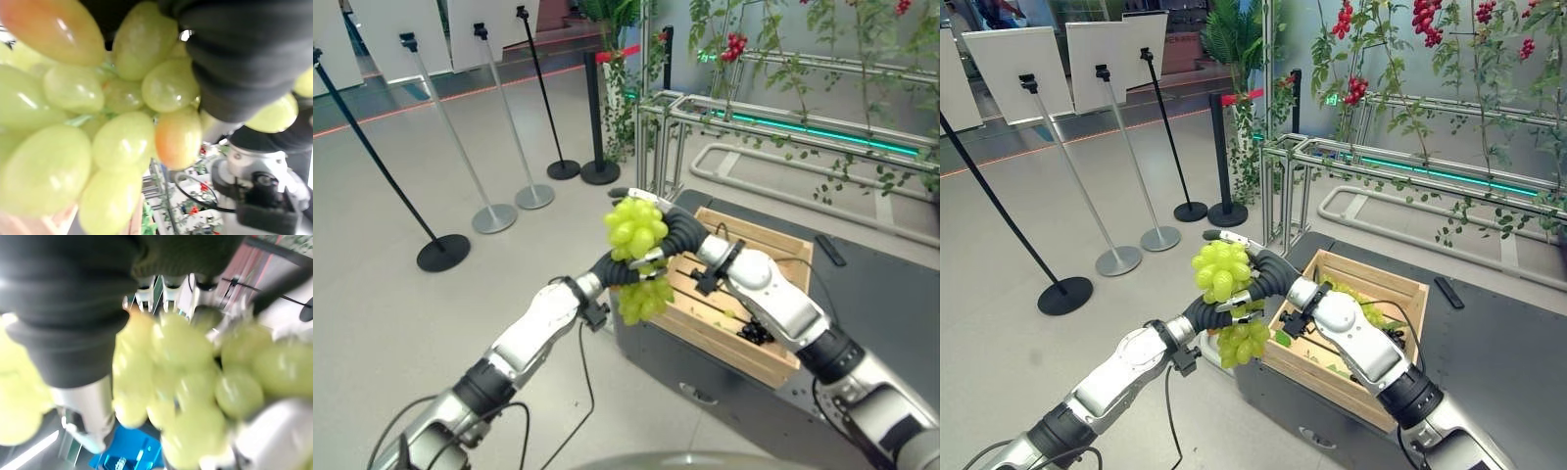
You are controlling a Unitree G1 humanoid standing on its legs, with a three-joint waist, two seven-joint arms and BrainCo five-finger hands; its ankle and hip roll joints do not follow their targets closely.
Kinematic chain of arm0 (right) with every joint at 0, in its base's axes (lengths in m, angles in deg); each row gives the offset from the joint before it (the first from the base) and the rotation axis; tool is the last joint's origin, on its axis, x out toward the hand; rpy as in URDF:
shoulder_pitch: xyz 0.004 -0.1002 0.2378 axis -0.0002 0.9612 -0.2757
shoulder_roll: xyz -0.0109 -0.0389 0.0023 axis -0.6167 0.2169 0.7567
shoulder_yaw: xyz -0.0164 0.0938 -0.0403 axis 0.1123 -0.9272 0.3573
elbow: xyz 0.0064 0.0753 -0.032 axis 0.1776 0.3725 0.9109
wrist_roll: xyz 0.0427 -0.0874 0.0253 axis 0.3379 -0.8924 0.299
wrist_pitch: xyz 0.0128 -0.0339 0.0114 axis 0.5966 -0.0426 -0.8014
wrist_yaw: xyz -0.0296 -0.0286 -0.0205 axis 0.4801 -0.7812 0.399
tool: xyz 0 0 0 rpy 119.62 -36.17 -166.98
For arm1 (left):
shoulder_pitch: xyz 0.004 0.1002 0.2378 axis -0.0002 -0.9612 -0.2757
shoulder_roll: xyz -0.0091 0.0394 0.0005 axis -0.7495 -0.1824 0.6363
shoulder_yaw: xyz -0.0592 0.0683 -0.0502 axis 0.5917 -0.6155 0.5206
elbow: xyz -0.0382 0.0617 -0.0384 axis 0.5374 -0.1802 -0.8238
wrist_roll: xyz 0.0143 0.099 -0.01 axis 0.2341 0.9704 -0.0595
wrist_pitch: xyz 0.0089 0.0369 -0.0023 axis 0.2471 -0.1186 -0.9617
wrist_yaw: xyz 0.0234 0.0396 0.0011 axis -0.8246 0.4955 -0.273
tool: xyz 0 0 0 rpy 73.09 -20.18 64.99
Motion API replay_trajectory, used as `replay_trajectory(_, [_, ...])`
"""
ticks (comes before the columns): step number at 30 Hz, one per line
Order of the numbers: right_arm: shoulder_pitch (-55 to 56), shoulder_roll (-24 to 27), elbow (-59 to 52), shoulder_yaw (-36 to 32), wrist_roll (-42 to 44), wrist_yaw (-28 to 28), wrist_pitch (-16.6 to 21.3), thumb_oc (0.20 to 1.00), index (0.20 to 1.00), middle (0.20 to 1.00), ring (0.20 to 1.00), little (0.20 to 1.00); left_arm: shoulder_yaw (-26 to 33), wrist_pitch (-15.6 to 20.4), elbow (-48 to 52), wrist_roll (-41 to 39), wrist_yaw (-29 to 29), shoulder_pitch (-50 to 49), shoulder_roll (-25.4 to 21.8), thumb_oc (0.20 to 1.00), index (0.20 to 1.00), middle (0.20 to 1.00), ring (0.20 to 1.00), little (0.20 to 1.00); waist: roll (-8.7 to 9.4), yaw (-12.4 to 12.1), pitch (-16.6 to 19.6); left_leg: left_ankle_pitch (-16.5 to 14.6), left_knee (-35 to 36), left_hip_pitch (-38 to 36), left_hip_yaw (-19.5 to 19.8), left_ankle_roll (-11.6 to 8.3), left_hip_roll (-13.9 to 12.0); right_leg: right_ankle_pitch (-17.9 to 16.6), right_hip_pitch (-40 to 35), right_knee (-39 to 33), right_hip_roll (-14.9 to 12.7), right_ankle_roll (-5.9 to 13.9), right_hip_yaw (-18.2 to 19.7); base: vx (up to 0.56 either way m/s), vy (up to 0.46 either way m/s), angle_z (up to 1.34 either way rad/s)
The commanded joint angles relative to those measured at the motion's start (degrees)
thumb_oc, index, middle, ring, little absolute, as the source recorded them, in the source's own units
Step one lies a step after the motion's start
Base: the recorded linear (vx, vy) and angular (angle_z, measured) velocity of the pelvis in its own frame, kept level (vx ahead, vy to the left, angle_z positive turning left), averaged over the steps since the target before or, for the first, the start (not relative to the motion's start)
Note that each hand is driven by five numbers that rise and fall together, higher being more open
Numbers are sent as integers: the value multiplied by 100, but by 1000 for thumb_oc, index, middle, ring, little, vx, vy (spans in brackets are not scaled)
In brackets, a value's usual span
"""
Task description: Pick up the fruits from the basket on one side to the basket on the other side
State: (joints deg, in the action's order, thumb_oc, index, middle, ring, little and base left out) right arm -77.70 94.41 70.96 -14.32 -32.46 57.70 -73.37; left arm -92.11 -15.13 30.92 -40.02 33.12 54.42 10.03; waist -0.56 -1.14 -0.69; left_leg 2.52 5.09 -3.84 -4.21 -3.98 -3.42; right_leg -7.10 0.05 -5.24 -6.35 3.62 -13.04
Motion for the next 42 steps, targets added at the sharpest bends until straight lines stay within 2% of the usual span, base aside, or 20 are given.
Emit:
replay_trajectory(1, [-281,-229,-448,-684,355,144,485,1000,1000,1000,1000,1000,569,347,161,54,-58,119,-342,200,200,200,200,200,238,-295,-65,-207,-94,159,484,422,457,301,-165,445,-383,574,-240,-31,82,19])
replay_trajectory(7, [43,-315,-255,-1075,435,251,518,1000,1000,1000,1000,1000,1513,468,340,187,-231,-494,-660,200,200,200,200,200,387,-547,-126,-250,-187,264,709,522,595,300,-162,554,-522,626,-403,-26,86,23])
replay_trajectory(12, [162,-441,-147,-1302,432,357,574,1000,1000,1000,1000,1000,2004,542,435,358,-318,-716,-865,200,200,200,200,200,535,-800,-146,-293,-276,345,908,591,691,352,-175,744,-634,659,-598,-9,84,19])
replay_trajectory(16, [388,-467,-57,-1511,462,388,579,1000,1000,1000,1000,1000,2406,554,526,588,-361,-977,-1051,200,200,200,200,200,548,-911,-213,-302,-354,358,1122,660,735,486,-57,1327,-718,639,-647,-16,73,34])
replay_trajectory(17, [595,-512,-37,-1627,460,365,582,1000,1000,1000,1000,1000,2695,590,574,652,-376,-1182,-1135,200,200,200,200,200,488,-946,-280,-267,-374,342,1304,715,771,559,72,1877,-766,620,-541,-10,68,38])
replay_trajectory(19, [982,-506,-8,-1804,532,346,593,1000,1000,1000,1000,1000,2844,637,597,760,-428,-1318,-1162,200,200,200,200,200,415,-836,-323,-233,-482,368,1623,749,833,782,233,2451,-430,538,43,1,56,68])
replay_trajectory(21, [1463,-358,-96,-2065,528,315,599,1000,1000,1000,1000,1000,2857,694,559,920,-560,-1280,-1145,200,200,200,200,200,377,-556,-267,-194,-706,500,2101,738,944,1262,303,2455,376,429,1264,40,15,157])
replay_trajectory(22, [1466,-358,-98,-2066,528,315,598,1000,1000,1000,1000,1000,2855,694,558,920,-560,-1281,-1145,200,200,200,200,200,378,-555,-263,-197,-708,502,2102,738,946,1267,305,2458,375,428,1263,54,35,234])
replay_trajectory(23, [2044,-234,-266,-2445,484,252,623,1000,1000,1000,1000,1000,2824,708,551,1134,-562,-1228,-1112,200,200,200,200,200,399,-369,-252,-159,-897,631,2512,683,1199,1416,277,2259,781,194,2059,21,-8,163])
replay_trajectory(25, [2554,-383,-204,-2662,555,196,627,1000,1000,1000,1000,1000,3324,793,683,1556,-905,-1517,-873,200,200,200,200,200,415,-439,-259,-52,-916,691,3026,615,1375,1501,123,2124,735,76,1790,-12,-108,185])
replay_trajectory(28, [2875,-483,-28,-2669,533,158,597,1000,1000,1000,1000,1000,3819,858,784,1804,-1125,-1967,-751,200,200,200,200,200,403,-456,-202,34,-821,715,3183,478,1340,1547,-25,1800,745,32,1512,-72,-154,114])
replay_trajectory(29, [3040,-523,264,-2596,490,216,575,1000,1000,1000,1000,1000,4137,889,895,1991,-1336,-2127,-754,200,200,200,200,200,378,-559,-201,183,-815,821,3384,345,1348,1591,-129,1598,760,8,1257,-105,-190,108])
replay_trajectory(32, [3033,-491,603,-2424,280,375,576,1000,1000,1000,1000,1000,4463,957,990,2381,-1636,-2071,-1061,200,200,200,200,200,245,-582,-226,657,-550,1154,3758,61,1303,1620,-82,1316,978,-136,1252,-205,-136,153])
replay_trajectory(34, [3116,-418,630,-2393,161,353,573,1000,1000,1000,1000,1000,4571,990,1061,2583,-1754,-1972,-1182,200,200,200,200,200,191,-612,-337,758,-549,1467,3677,-52,1357,1648,-46,1242,959,-184,1080,-271,-3,101])
replay_trajectory(35, [3131,-361,644,-2497,127,410,596,1000,1000,1000,1000,1000,4553,1017,1110,2665,-1816,-1837,-1143,200,200,200,200,200,169,-478,-428,688,-704,1718,3073,-71,1231,1566,20,1221,871,-134,851,-233,67,94])
replay_trajectory(36, [3120,-356,648,-2508,126,411,598,1000,1000,1000,1000,1000,4544,1015,1109,2672,-1820,-1817,-1136,200,200,200,200,200,151,-479,-430,691,-750,1760,3078,-72,1239,1545,40,1219,876,-125,842,-417,134,158])
replay_trajectory(37, [3023,-345,811,-2530,79,598,629,1000,1000,1000,1000,1000,4362,1014,1089,2776,-1932,-1434,-1140,200,200,200,200,200,134,-369,-565,470,-1219,2037,1685,93,840,1436,181,1287,671,-30,446,-408,103,155])
replay_trajectory(38, [3042,-351,849,-2566,95,636,634,1000,1000,1000,1000,1000,4212,984,1099,2855,-1930,-1218,-1125,200,200,200,200,200,129,-336,-599,372,-1412,2073,1304,92,631,1422,238,1329,545,-31,207,-502,123,192])
replay_trajectory(39, [3048,-351,946,-2581,53,695,613,1000,1000,1000,1000,1000,4029,944,1103,3043,-1929,-991,-1086,200,200,200,200,200,118,-333,-600,216,-1592,2006,1190,87,562,1409,225,1320,411,-54,-77,-286,64,164])
replay_trajectory(42, [3174,-478,969,-2737,137,763,615,1000,1000,1000,1000,1000,3837,970,1124,3135,-1881,-734,-1071,200,200,200,200,200,125,-317,-613,-40,-1755,1794,1236,58,490,1434,6,1270,187,-77,-533,-180,100,151])
